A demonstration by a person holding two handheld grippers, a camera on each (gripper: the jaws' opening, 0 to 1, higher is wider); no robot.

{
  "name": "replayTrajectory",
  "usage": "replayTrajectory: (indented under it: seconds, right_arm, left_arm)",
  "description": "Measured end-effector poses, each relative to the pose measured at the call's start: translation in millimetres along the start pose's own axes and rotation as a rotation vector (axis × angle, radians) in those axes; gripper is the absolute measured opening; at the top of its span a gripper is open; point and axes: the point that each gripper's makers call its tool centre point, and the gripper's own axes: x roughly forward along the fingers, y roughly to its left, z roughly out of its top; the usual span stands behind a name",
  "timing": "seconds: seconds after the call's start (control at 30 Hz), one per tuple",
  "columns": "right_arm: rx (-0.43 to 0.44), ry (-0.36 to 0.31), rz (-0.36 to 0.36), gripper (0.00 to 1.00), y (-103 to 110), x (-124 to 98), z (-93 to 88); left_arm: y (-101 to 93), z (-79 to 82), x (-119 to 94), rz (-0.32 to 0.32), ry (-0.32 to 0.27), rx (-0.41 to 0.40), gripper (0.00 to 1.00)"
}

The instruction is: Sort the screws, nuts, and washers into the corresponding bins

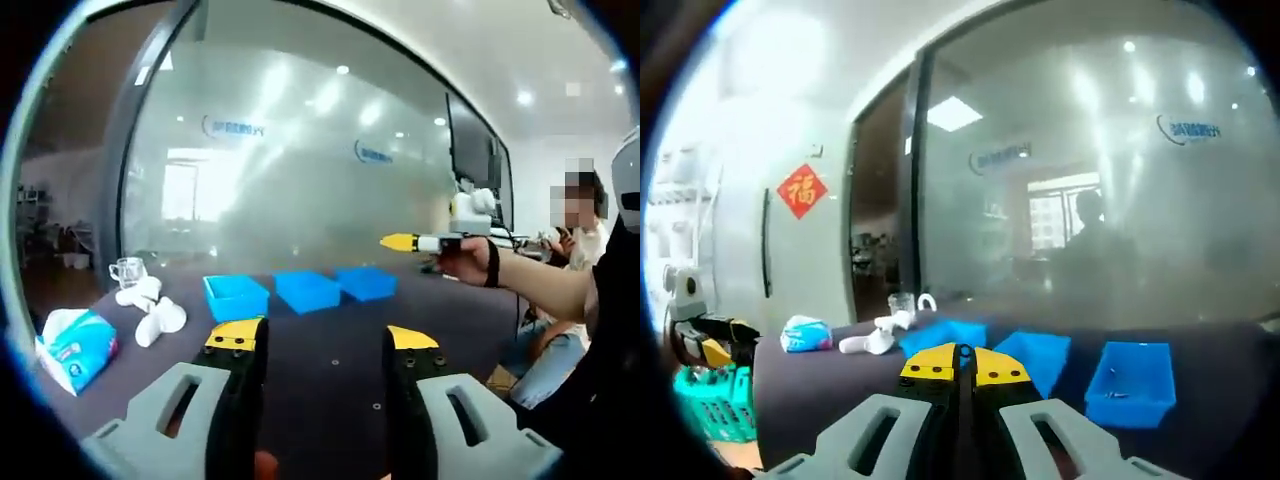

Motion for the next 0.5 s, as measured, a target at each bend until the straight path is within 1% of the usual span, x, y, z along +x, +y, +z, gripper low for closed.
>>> replayTrajectory:
  seconds: [0.17, 0.3, 0.5]
  right_arm:
    - [-0.001, 0.016, -0.027, 0.02, -10.1, 31.7, 4.6]
    - [-0.027, 0.033, -0.064, 0.02, -22.8, 57.7, 5.1]
    - [-0.061, 0.061, -0.081, 0.02, -30.9, 92.4, 4.7]
  left_arm:
    - [2.8, 3.8, -1.4, 0.011, -0.008, 0.003, 0.43]
    - [3.6, 7.2, -1.4, 0.016, -0.016, 0.004, 0.43]
    - [3.9, 10.4, -2.4, 0.021, -0.021, 0.003, 0.43]
